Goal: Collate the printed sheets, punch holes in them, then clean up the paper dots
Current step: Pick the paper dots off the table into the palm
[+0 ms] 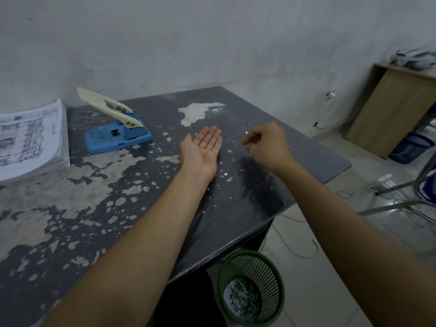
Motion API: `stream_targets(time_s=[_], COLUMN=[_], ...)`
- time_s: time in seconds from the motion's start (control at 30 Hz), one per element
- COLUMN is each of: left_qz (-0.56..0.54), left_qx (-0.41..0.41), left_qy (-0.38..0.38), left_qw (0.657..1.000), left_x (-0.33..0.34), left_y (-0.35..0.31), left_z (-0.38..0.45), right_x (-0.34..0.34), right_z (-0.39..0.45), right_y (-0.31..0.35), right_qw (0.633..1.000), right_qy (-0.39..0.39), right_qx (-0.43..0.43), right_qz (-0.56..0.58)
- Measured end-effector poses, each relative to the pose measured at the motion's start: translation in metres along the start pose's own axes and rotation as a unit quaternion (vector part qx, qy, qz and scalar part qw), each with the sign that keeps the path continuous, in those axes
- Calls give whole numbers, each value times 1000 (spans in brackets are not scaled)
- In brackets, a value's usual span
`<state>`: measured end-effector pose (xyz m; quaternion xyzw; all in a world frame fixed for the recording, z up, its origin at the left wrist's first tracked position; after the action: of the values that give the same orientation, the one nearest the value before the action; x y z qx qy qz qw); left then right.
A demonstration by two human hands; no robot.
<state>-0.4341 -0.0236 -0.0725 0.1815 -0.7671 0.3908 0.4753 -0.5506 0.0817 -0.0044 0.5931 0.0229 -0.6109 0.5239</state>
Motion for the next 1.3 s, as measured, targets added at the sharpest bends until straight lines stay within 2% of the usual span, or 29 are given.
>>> stream_targets(time_s=[0.07, 0.17, 0.3, 0.5, 0.63, 0.73, 0.9, 1.07, 1.23, 1.3], left_qz=[3, 16, -6, -44, -30, -56, -59, -56, -54, -54], left_qx=[-1, -5, -25, -23, -16, -16, -18, -16, -18, -16], left_qy=[-1, -3, -11, 14, 17, 25, 28, 29, 29, 28], left_qw=[1000, 1000, 1000, 999, 999, 998, 998, 998, 998, 998], left_x=[0, 0, 0, 2, 1, 2, 2, 1, 2, 1], left_y=[0, 0, 1, -1, -3, -6, -6, -7, -7, -6], left_z=[0, 0, -2, -1, -1, 1, 0, -1, -1, -1], right_x=[5, 16, 30, 19, 8, 6, 26, 29, 41, 38], right_z=[-7, -13, -13, -13, -15, -25, -51, -55, -57, -51], right_y=[21, 53, 79, 72, 57, 41, 29, 33, 32, 31], right_qw=[996, 989, 986, 986, 986, 989, 988, 987, 971, 975], right_qy=[16, 54, 91, 66, 63, 74, 135, 115, 123, 131], right_qx=[-7, -34, -60, -46, -33, -41, -73, -110, -133, -119], right_qz=[86, 132, 124, 144, 149, 123, 25, -12, -153, -137])
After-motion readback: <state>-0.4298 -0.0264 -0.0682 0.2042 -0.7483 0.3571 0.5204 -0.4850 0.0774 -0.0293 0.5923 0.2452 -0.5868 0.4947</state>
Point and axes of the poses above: each hand's wrist, its own z-axis towards the middle knuckle, its own x-axis out of the palm, y = z × x, the point moved 8 cm from there along z, towards the middle knuckle, and after that the axes turned 5 degrees about x, right-handed, at the moved point
